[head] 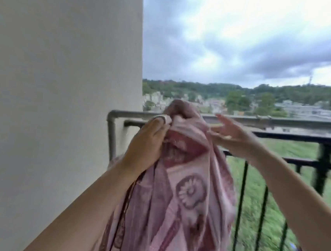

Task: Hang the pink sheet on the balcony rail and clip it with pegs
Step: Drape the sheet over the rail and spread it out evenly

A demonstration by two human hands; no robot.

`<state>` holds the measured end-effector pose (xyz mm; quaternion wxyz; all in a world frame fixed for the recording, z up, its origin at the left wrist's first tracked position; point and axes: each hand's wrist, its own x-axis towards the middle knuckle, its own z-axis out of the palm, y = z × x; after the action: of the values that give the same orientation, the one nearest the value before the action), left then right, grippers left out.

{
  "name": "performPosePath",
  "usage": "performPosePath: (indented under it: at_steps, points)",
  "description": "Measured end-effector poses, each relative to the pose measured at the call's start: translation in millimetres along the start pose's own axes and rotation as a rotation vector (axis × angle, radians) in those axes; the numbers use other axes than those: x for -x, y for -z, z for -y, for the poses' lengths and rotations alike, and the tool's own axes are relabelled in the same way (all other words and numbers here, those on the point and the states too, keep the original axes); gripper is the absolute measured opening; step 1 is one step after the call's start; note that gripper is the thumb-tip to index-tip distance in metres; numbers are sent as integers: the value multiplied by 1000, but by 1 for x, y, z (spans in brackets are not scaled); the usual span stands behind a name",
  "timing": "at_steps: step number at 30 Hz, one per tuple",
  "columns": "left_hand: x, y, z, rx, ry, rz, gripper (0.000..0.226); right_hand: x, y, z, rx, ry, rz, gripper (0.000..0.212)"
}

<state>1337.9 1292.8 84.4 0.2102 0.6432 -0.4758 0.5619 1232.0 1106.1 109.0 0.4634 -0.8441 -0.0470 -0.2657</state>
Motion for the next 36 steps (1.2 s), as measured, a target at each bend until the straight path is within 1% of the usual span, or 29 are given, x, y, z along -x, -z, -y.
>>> performPosePath:
  at_steps: [1,3,4,5,7,9,10,11,12,13,14,15,17,18,19,21,22,24,27,29,30,31,33,34,35,36]
  points:
    - [9,-10,-11,0,-69,24,31,3,-11,-14,63,-39,62,57]
    - [34,-28,-34,9,-179,84,28,21,-32,-49,271,-126,119,15]
    - [51,-33,-43,41,-182,149,30,33,-40,-69,326,-156,115,12]
    - [70,-36,-50,83,-160,218,35,47,-45,-89,319,-197,104,13]
    - [107,-33,-63,217,-52,352,42,73,-50,-117,270,-224,12,8]
    - [141,-28,-76,381,27,497,42,90,-47,-131,273,-195,-114,19]
    - [155,-25,-84,469,78,558,40,95,-45,-135,276,-182,-133,24]
    - [165,-24,-90,563,179,591,38,99,-45,-135,292,-144,-122,26]
    - [171,-26,-96,640,346,602,37,102,-46,-135,315,-82,-90,26]
    - [178,-32,-99,700,550,580,38,104,-47,-134,332,8,-69,23]
    - [180,-39,-103,725,732,576,42,106,-48,-134,339,97,-51,20]
    - [181,-46,-108,753,843,609,43,108,-48,-135,349,159,-25,18]
    - [182,-62,-124,888,860,812,44,111,-46,-140,346,220,39,22]
    - [183,-70,-136,947,856,925,48,112,-44,-143,332,217,47,22]
    - [185,-78,-146,970,874,999,49,114,-40,-147,308,200,31,21]
    - [191,-92,-161,896,938,991,34,119,-29,-152,273,155,-5,23]
    - [194,-98,-166,835,974,996,29,123,-23,-155,274,143,-13,27]
    - [200,-108,-175,811,998,1022,28,134,-13,-160,286,137,-16,33]
    - [202,-114,-178,787,962,903,16,148,6,-168,347,94,-47,22]
    - [200,-114,-171,756,949,788,15,156,22,-170,434,36,-12,21]
    - [199,-113,-164,728,928,729,15,158,29,-170,457,-2,51,24]
    - [197,-111,-158,701,895,670,15,159,36,-169,454,-58,150,27]
    - [190,-105,-150,678,796,580,18,159,45,-167,418,-237,468,32]
    - [187,-102,-148,679,754,559,19,158,45,-166,386,-327,661,28]
    - [183,-98,-147,676,706,542,20,156,42,-165,344,-396,803,21]
    - [181,-95,-147,668,651,532,22,154,35,-164,295,-438,869,16]
